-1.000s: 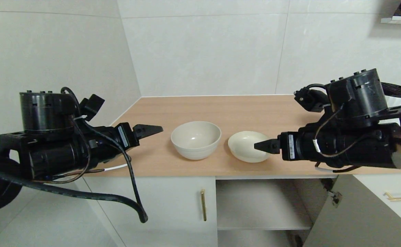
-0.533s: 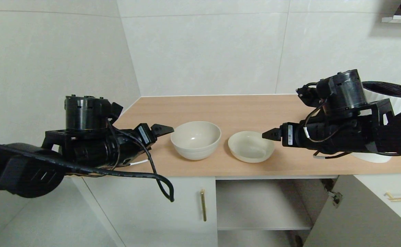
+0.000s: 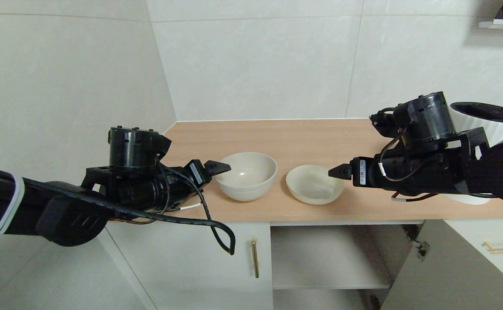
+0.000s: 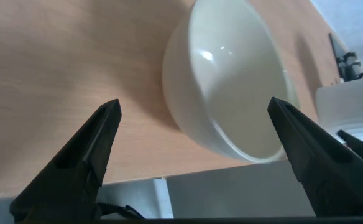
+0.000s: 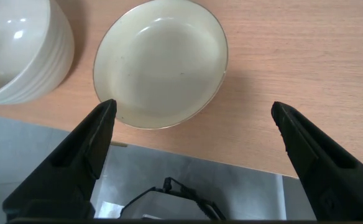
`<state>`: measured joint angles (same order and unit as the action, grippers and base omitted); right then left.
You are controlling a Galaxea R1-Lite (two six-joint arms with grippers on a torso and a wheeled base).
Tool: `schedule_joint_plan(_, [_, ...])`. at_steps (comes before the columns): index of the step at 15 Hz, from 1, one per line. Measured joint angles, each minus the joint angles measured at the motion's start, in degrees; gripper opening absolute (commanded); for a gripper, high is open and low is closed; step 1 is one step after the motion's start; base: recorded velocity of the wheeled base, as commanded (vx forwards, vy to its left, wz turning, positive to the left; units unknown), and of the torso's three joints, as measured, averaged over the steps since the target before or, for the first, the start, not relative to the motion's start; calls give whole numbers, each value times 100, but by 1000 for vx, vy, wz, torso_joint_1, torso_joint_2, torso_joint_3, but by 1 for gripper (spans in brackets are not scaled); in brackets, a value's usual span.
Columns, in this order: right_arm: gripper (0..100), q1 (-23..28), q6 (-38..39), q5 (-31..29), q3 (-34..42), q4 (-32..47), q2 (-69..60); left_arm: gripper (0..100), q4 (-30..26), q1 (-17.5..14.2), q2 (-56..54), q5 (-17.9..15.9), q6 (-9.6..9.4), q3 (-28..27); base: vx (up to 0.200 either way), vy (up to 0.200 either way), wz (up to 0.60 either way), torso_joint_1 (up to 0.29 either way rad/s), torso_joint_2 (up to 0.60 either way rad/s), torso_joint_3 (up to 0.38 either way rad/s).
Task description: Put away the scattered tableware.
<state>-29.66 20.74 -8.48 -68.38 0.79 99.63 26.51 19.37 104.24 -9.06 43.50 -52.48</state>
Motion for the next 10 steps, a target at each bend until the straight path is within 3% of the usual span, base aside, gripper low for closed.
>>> schedule_joint_plan(6, [100, -2, -7, -66, 7, -1, 17, 100, 176, 63, 221, 2, -1, 33, 0, 0, 0, 0, 0, 0])
schedule_joint_plan(7, [100, -2, -7, -68, 9, -1, 22, 0, 180, 63, 240, 9, -1, 34, 0, 0, 0, 0, 0, 0])
schedule_joint_plan(10, [100, -2, -18, -66, 13, -1, 23, 0, 252, 68, 268, 26, 0, 34, 0, 0, 0, 0, 0, 0])
